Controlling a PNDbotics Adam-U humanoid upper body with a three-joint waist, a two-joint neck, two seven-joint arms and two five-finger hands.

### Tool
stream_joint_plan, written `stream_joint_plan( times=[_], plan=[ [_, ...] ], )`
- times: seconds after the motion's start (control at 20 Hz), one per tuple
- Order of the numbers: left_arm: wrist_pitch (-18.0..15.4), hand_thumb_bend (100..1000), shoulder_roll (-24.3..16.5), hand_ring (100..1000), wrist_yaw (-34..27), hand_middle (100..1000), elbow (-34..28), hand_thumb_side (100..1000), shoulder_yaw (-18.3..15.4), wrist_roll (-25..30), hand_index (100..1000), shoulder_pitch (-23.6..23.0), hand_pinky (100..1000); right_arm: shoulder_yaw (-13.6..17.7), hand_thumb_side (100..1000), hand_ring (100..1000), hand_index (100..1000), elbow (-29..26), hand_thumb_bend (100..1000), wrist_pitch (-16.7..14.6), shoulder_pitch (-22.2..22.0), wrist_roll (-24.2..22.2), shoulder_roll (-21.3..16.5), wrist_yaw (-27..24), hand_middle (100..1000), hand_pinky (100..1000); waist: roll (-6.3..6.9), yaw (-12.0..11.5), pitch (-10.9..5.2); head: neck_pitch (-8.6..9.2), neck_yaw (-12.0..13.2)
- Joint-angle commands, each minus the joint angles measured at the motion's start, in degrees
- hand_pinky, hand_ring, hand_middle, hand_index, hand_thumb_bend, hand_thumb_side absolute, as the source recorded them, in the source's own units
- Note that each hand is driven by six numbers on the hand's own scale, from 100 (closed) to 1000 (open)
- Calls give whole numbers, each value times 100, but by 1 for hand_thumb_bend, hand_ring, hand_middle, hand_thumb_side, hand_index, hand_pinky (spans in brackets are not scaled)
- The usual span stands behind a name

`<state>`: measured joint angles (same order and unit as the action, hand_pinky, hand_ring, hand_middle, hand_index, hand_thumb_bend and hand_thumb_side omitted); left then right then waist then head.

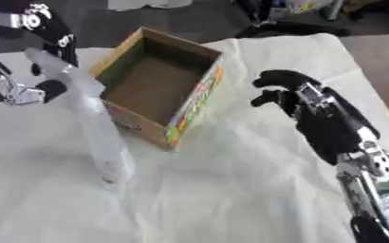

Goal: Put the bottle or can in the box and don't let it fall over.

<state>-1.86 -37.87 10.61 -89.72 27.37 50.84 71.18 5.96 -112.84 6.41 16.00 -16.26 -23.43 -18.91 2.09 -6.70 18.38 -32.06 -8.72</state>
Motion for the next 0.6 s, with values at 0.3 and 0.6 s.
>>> stream_joint_plan(
  times=[0.3,0.6],
  plan=[
    [-11,100,-75,348,36,459,-32,191,-104,-246,520,142,613,33,776,684,804,-52,100,-8,26,-22,-41,26,753,995,8,39,-164,37,18],
    [-11,100,-84,325,5,434,-43,188,-135,-319,495,146,600,36,775,684,805,-50,100,-9,22,-20,-41,23,753,995,6,32,-174,22,20]
  ],
)
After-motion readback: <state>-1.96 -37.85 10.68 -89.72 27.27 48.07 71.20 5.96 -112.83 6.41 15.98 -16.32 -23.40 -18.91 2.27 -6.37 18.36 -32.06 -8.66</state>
